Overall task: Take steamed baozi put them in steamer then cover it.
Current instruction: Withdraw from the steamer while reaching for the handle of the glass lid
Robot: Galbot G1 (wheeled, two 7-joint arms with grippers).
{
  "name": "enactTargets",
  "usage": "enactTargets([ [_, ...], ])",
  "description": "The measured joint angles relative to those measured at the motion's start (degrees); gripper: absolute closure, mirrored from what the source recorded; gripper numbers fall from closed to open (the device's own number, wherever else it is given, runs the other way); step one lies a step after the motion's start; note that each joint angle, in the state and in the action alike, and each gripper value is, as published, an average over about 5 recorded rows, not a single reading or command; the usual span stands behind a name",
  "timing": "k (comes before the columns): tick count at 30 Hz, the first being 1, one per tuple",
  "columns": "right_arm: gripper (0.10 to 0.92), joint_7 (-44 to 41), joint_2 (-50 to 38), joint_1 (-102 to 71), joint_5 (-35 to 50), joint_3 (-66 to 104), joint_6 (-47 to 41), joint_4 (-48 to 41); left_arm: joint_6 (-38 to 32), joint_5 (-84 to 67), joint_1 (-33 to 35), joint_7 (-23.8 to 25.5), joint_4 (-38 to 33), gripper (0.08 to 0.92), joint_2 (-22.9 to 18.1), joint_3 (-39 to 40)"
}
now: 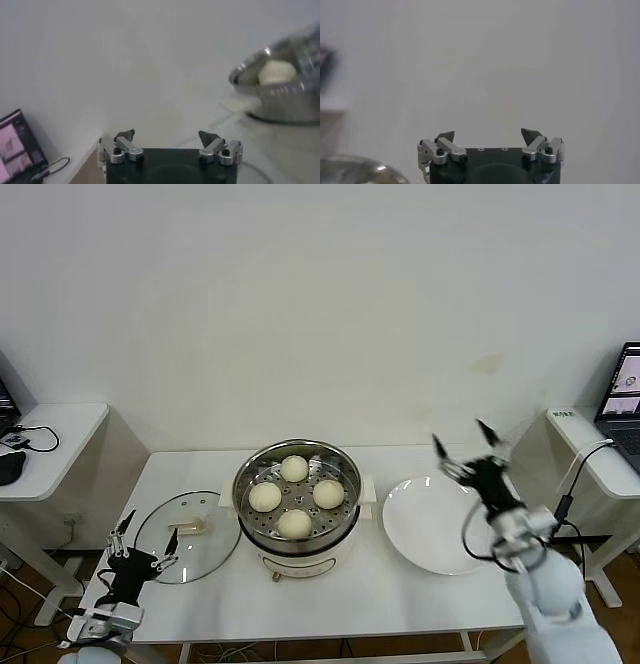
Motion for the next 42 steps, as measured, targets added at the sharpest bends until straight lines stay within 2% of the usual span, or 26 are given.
enactTargets([
  [16, 0.203, -1.3, 13.1, -17.5, -3.0, 15.2, 4.5, 2.7, -3.8, 36.4, -5.9, -1.4, 12.6, 0.177, 4.7, 4.5],
  [42, 0.203, -1.2, 19.9, -24.8, -5.5, 20.0, 5.2, 5.2, -5.1, 46.3, -23.2, -1.6, 31.2, 0.177, 4.1, 12.1],
])
